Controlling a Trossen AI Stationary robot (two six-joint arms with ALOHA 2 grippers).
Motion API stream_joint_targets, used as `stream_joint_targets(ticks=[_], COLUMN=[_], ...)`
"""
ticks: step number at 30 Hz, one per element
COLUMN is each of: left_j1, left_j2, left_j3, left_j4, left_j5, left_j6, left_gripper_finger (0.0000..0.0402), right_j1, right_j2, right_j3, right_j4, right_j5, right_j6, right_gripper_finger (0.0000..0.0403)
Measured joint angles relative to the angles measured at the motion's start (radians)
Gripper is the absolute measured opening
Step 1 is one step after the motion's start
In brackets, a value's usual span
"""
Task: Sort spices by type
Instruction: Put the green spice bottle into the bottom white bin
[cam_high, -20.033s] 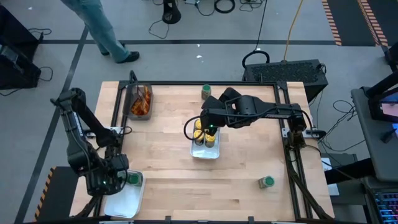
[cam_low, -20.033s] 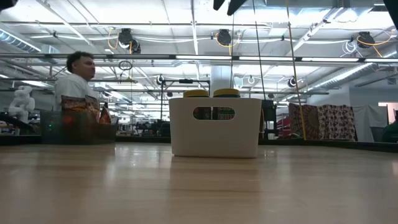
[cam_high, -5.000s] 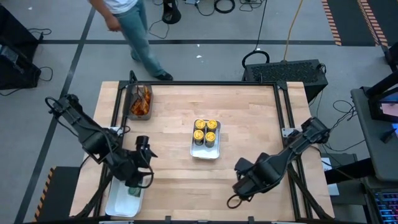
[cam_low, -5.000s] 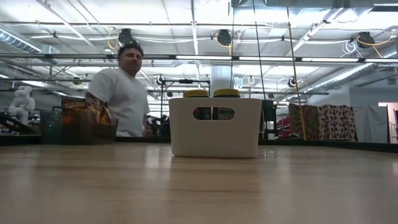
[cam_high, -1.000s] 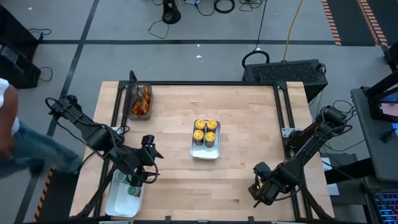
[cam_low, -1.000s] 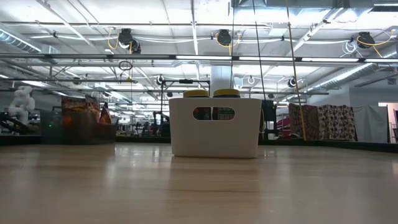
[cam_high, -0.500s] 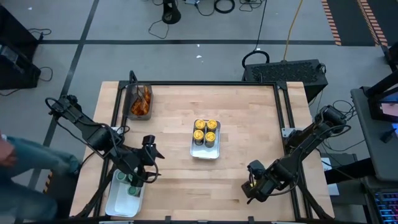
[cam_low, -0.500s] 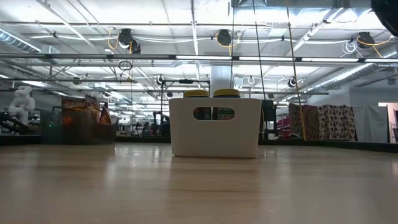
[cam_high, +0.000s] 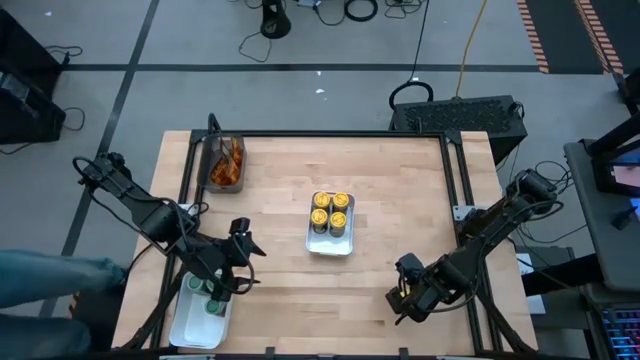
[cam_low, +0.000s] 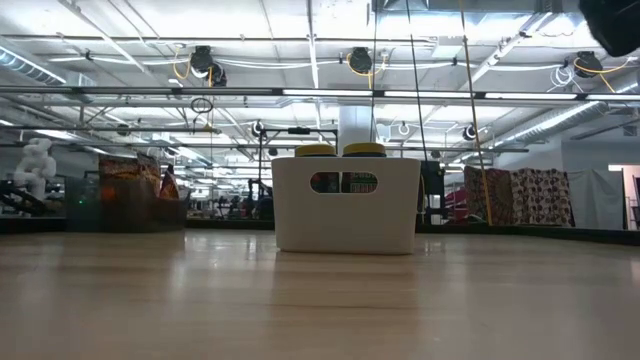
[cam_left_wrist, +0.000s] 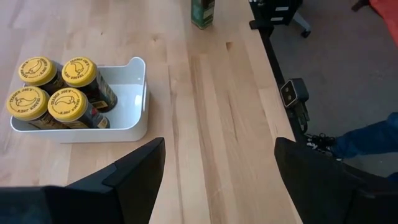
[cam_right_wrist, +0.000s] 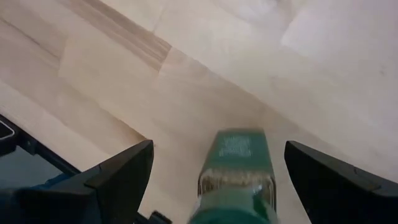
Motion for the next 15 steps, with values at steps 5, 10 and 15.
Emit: stream_joint_targets(ticks=[5,10,15], left_j1=[0.000,0.000,0.001], left_j2=[0.000,0.000,0.000], left_j3=[0.000,0.000,0.000], left_j4=[0.000,0.000,0.000], left_j5=[0.000,0.000,0.000], left_j6=[0.000,0.000,0.000], left_gripper_finger=[0.0306,0.0306,0.0306], right_j1=[-0.034,-0.074,-0.115], right_j2=[0.000,0.000,0.000], right_j3=[0.006,0.024,0.038], right_j4=[0.000,0.000,-0.005], right_j5=[0.000,0.004,0.032], right_j6=[-0.078,-0.157,-0.229], right_gripper_finger=[0.0345,0.0345,0.0345])
